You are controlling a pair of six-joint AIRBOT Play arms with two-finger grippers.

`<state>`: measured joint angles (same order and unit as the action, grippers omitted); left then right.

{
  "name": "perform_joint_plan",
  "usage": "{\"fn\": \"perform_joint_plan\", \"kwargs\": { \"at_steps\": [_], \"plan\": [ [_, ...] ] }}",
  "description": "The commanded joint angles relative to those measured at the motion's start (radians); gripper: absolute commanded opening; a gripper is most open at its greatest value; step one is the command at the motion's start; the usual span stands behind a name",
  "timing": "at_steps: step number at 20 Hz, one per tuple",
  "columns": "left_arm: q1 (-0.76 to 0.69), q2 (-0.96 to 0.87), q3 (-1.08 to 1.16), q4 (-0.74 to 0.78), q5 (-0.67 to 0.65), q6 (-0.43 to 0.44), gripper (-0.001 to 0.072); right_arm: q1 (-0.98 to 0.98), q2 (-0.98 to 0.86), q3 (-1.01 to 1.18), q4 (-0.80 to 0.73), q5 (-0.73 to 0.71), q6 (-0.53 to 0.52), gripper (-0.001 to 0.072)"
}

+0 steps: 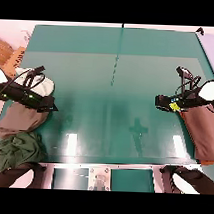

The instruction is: Fold the shirts.

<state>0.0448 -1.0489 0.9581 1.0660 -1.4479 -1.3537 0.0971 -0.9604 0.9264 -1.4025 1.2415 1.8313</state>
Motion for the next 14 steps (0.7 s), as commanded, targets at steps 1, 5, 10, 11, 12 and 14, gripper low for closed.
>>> {"fn": "perform_joint_plan", "kwargs": {
  "at_steps": [1, 5, 10, 11, 12, 14],
  "plan": [
    [0.0, 0.0, 0.0, 0.0, 0.0, 0.0, 0.0023, 0.001, 0.0, 0.0, 0.0, 0.0, 0.0, 0.0017],
    [0.0, 0.0, 0.0, 0.0, 0.065, 0.0, 0.0023, 0.001, 0.0, 0.0, 0.001, -0.005, 0.0, 0.0017],
    [0.0, 0.0, 0.0, -0.004, 0.241, 0.001, 0.0023, 0.001, 0.0, 0.0, 0.0, -0.034, 0.0, 0.0017],
    [0.0, 0.0, 0.0, 0.0, 0.304, 0.003, 0.0023, 0.001, -0.002, 0.0, 0.0, -0.061, 0.0, 0.0017],
    [0.0, 0.0, 0.0, 0.012, 0.365, 0.002, 0.0023, 0.001, -0.003, 0.0, 0.001, -0.075, 0.0, 0.0017],
    [0.0, 0.0, 0.0, 0.027, 0.469, 0.002, 0.0023, 0.001, -0.003, 0.0, 0.001, -0.075, 0.0, 0.0017]
  ]
}}
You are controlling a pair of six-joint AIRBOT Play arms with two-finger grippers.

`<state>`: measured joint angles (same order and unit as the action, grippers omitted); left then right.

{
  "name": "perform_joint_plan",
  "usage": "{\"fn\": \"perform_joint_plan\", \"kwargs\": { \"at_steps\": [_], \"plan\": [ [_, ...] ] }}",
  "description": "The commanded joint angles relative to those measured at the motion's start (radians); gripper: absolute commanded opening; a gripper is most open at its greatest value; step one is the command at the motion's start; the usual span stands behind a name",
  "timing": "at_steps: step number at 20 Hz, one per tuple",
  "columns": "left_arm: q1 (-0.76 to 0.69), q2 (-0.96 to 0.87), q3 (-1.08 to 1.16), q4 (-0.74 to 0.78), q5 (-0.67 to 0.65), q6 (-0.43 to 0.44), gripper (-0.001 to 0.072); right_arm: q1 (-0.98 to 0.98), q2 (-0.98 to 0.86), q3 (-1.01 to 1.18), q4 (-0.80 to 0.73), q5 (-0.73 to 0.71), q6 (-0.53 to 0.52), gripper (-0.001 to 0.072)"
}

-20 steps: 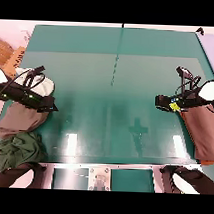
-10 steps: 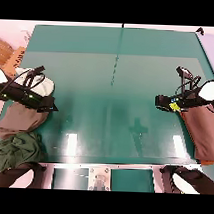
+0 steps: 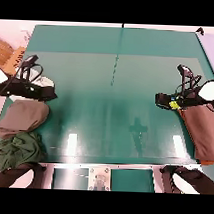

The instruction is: Fold the shirts.

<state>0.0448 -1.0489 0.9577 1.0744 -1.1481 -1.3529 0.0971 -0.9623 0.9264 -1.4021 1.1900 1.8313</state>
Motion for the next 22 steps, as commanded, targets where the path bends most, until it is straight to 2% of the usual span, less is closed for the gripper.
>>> {"fn": "perform_joint_plan", "kwargs": {
  "at_steps": [1, 3, 4, 5, 6, 7, 9, 11, 12, 13, 17, 18, 19, 20, 21, 22],
  "plan": [
    [0.0, 0.0, 0.0, 0.019, 0.207, 0.001, 0.0023, 0.001, -0.001, 0.0, 0.0, -0.041, 0.0, 0.0017],
    [0.001, 0.0, 0.0, 0.102, 0.265, 0.053, 0.0026, 0.001, -0.001, 0.0, 0.0, -0.078, 0.0, 0.0017],
    [0.001, -0.001, 0.0, 0.218, 0.324, 0.048, 0.024, 0.001, -0.001, 0.0, 0.0, -0.09, 0.0, 0.0019],
    [0.002, -0.005, 0.0, 0.347, 0.392, -0.012, 0.0622, 0.0, -0.001, 0.0, 0.0, -0.104, 0.001, 0.0073],
    [0.018, -0.015, 0.0, 0.471, 0.455, -0.096, 0.0673, 0.0, -0.001, 0.0, 0.0, -0.117, 0.0, 0.02],
    [0.047, -0.033, 0.0, 0.544, 0.488, -0.125, 0.0673, 0.0, -0.001, 0.0, 0.0, -0.13, 0.0, 0.0298],
    [0.149, -0.103, 0.0, 0.568, 0.494, -0.136, 0.0674, 0.0, -0.001, 0.0, 0.0, -0.154, 0.0, 0.0427],
    [0.247, -0.198, 0.0, 0.568, 0.475, -0.136, 0.0676, 0.0, -0.001, 0.0, 0.0, -0.178, 0.0, 0.0447],
    [0.286, -0.248, 0.0, 0.565, 0.482, -0.14, 0.072, 0.0, -0.001, 0.0, 0.0, -0.185, 0.0, 0.0447],
    [0.311, -0.289, 0.0, 0.559, 0.497, -0.139, 0.072, 0.0, -0.001, 0.0, 0.0, -0.188, 0.0, 0.0447],
    [0.329, -0.43, 0.0, 0.53, 0.62, -0.139, 0.072, 0.0, -0.001, 0.0, 0.0, -0.192, 0.0, 0.0424],
    [0.329, -0.449, 0.001, 0.514, 0.632, -0.139, 0.0717, 0.0, -0.001, 0.0, 0.0, -0.192, 0.0, 0.0388],
    [0.329, -0.454, 0.019, 0.511, 0.615, -0.139, 0.0354, 0.0, -0.001, 0.0, 0.0, -0.192, 0.0, 0.0303],
    [0.328, -0.451, 0.049, 0.511, 0.583, -0.134, 0.0026, 0.0, -0.001, 0.0, 0.0, -0.192, 0.0, 0.0204],
    [0.329, -0.45, 0.089, 0.503, 0.541, -0.132, 0.0022, 0.0, -0.001, 0.0, -0.001, -0.192, 0.0, 0.013],
    [0.328, -0.449, 0.14, 0.484, 0.486, -0.131, 0.0022, 0.0, -0.001, 0.0, 0.0, -0.191, 0.0, 0.011]
  ]
}}
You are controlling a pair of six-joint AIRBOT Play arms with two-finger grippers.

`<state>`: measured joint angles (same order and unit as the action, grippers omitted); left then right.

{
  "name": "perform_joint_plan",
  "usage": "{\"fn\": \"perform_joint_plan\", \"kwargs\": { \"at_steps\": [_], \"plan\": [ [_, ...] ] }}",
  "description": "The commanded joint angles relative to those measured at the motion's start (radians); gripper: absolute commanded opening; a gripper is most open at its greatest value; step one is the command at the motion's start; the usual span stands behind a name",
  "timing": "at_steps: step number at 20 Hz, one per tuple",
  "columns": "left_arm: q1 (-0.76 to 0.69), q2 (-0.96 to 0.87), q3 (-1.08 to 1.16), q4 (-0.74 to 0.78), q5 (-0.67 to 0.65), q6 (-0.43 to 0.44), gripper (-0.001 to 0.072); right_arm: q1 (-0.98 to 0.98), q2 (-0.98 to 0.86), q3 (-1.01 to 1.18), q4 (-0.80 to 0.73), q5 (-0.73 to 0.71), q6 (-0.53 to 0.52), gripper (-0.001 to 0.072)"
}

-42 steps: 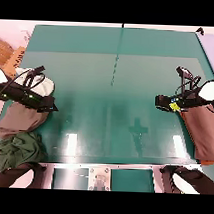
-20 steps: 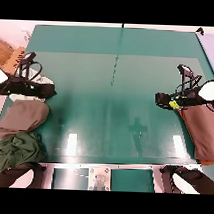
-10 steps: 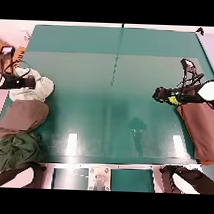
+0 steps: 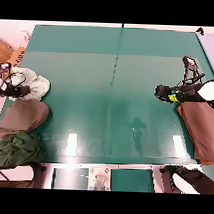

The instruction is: Fold the shirts.

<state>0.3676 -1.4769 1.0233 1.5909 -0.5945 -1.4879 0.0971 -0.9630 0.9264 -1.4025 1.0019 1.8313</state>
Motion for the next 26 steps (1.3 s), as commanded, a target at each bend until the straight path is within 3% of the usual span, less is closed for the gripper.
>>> {"fn": "perform_joint_plan", "kwargs": {
  "at_steps": [1, 2, 6, 12, 19, 20, 21, 22, 25, 26],
  "plan": [
    [0.001, -0.017, 0.138, -0.053, -0.135, 0.005, 0.0022, 0.0, 0.0, 0.0, 0.0, -0.003, 0.0, 0.0047],
    [-0.008, -0.006, 0.204, -0.078, -0.2, 0.016, 0.0021, 0.0, 0.0, 0.0, 0.0, -0.003, 0.0, 0.0017],
    [-0.127, 0.101, 0.415, -0.238, -0.357, 0.136, 0.0021, -0.026, 0.0, 0.005, 0.0, -0.003, -0.002, 0.0016],
    [-0.508, 0.235, 0.51, -0.45, -0.406, 0.138, 0.0021, -0.151, 0.0, 0.036, 0.002, 0.011, -0.037, 0.0016],
    [-0.887, 0.075, 0.394, -0.478, -0.41, 0.133, 0.0047, -0.19, 0.0, 0.039, 0.008, 0.048, -0.056, 0.0017],
    [-0.905, 0.047, 0.393, -0.478, -0.433, 0.123, 0.0378, -0.19, 0.0, 0.039, 0.009, 0.06, -0.056, 0.0047],
    [-0.909, 0.026, 0.393, -0.478, -0.459, 0.078, 0.066, -0.192, 0.0, 0.039, 0.009, 0.067, -0.056, 0.0171],
    [-0.901, 0.022, 0.393, -0.476, -0.484, 0.047, 0.0693, -0.197, 0.0, 0.039, 0.016, 0.069, -0.061, 0.0253],
    [-0.814, 0.036, 0.422, -0.469, -0.586, 0.042, 0.0693, -0.234, -0.034, 0.047, 0.12, 0.068, -0.154, 0.0453],
    [-0.779, 0.043, 0.423, -0.469, -0.628, 0.027, 0.0693, -0.246, -0.058, 0.047, 0.171, 0.065, -0.192, 0.0478]
  ]
}}
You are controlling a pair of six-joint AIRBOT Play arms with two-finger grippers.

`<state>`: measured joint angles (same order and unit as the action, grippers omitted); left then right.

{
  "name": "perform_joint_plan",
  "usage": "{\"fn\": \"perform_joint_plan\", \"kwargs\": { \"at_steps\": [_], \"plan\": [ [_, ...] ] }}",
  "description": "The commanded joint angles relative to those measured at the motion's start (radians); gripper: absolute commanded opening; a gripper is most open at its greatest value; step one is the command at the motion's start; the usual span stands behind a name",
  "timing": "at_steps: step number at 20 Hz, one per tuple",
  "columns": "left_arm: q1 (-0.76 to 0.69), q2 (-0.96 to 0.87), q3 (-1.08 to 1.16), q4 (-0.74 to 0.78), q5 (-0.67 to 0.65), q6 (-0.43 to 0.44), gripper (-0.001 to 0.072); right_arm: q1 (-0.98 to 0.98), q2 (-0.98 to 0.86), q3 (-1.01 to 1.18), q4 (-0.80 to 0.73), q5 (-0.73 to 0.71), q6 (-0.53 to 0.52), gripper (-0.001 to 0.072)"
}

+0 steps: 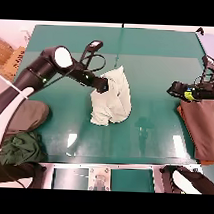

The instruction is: Fold the shirts.

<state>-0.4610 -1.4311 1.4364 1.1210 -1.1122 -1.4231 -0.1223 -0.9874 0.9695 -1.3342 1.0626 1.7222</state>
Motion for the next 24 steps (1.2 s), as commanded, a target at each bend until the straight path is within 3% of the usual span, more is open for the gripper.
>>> {"fn": "perform_joint_plan", "kwargs": {
  "at_steps": [1, 4, 7, 10, 14, 20, 22, 23, 24],
  "plan": [
    [0.089, 0.0, 0.009, 0.001, -0.162, -0.046, 0.0693, -0.032, -0.068, 0.005, 0.151, -0.004, -0.126, 0.0478],
    [0.168, 0.002, -0.04, 0.001, -0.271, -0.047, 0.0693, -0.028, -0.217, 0.005, 0.293, -0.061, -0.238, 0.0478],
    [0.176, 0.002, -0.183, -0.028, -0.188, -0.047, 0.0693, -0.027, -0.391, 0.014, 0.466, -0.087, -0.34, 0.0478],
    [0.171, 0.002, -0.369, -0.205, -0.114, -0.02, 0.0693, -0.011, -0.57, 0.088, 0.607, -0.087, -0.436, 0.0478],
    [0.09, 0.002, -0.557, -0.306, -0.03, 0.02, 0.0693, 0.048, -0.753, 0.278, 0.62, -0.086, -0.444, 0.0478],
    [-0.049, -0.003, -0.603, -0.307, 0.303, -0.016, 0.0687, 0.166, -0.927, 0.536, 0.621, -0.074, -0.413, 0.0475],
    [-0.039, -0.011, -0.602, -0.303, 0.335, -0.017, 0.0517, 0.201, -0.949, 0.553, 0.621, -0.075, -0.397, 0.0474],
    [-0.039, -0.011, -0.602, -0.285, 0.338, -0.015, 0.0361, 0.215, -0.956, 0.553, 0.621, -0.075, -0.394, 0.0471],
    [-0.039, -0.01, -0.602, -0.281, 0.335, -0.005, 0.0095, 0.227, -0.961, 0.553, 0.621, -0.076, -0.395, 0.039]
  ]
}}
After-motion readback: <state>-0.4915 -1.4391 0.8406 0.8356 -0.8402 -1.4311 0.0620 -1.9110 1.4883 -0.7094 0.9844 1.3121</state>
